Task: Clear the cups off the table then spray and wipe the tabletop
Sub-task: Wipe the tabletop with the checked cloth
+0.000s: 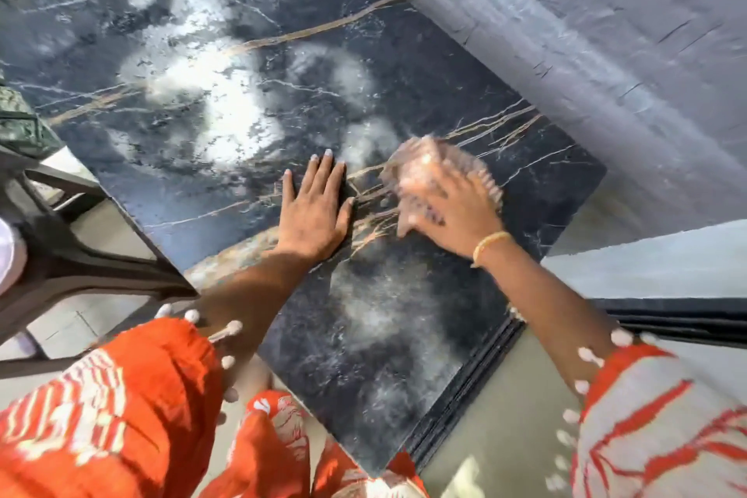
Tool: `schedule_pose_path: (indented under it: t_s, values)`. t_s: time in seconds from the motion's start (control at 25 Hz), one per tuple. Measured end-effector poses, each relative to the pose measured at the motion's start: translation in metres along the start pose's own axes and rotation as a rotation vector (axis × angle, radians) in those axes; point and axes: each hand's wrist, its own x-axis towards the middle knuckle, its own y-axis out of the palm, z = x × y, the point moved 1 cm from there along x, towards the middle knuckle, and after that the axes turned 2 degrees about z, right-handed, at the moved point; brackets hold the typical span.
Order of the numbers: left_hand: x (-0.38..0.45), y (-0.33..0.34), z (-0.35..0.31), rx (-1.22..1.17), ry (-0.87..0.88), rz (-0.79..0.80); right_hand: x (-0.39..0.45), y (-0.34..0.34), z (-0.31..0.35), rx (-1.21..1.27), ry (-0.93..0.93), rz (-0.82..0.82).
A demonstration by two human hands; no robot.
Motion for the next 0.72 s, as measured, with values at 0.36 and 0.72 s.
schedule_pose_path:
  t_s: [0.36,0.72]
  values:
    - [0.008,0.01,-0.022,0.069,0.049,-0.029,0.023,-0.017,-0.097,0.245,0.572,-0.035]
    - [0.007,0.006,-0.026,0.054,0.04,-0.021,-0.115,0.008,0.036,0.053,-0.58,0.067]
